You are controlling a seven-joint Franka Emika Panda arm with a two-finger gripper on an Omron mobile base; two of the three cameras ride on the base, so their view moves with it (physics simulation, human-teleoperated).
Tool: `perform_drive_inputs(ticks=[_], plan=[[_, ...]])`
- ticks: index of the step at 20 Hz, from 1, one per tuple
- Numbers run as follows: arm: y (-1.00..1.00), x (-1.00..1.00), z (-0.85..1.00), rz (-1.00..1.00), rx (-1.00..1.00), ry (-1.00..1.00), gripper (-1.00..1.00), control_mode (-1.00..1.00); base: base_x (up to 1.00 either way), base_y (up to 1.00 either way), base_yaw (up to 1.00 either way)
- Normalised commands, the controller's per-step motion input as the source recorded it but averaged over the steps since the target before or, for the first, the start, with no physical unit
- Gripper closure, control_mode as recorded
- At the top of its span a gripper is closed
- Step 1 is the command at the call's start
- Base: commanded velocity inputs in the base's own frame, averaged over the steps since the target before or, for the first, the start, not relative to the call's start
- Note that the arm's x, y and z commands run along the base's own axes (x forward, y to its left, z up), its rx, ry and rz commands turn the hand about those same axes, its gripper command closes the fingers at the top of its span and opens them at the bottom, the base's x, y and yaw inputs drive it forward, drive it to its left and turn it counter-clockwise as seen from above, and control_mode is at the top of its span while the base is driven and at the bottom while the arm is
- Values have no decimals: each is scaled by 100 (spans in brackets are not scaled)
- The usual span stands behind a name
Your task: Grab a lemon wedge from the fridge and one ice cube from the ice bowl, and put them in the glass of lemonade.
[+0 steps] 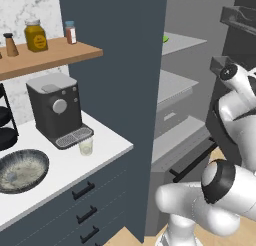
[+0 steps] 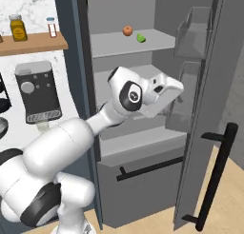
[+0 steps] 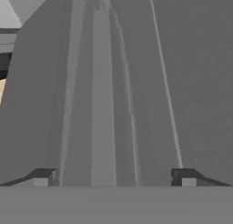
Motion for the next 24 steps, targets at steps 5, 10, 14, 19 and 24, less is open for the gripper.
perform_drive_inputs(ticks=[5, 10, 14, 19, 24], plan=[[-79, 27, 33, 0, -2, -14, -100, -100, 0, 0, 0], [-91, 41, 35, 0, -1, -1, -100, -100, 0, 0, 0], [-58, 0, 14, 0, 0, 0, -100, -100, 0, 0, 0], [-35, -8, 8, 0, 0, -4, -100, -100, 0, 0, 0], [59, -61, 50, 0, -2, -12, -100, -100, 0, 0, 0]])
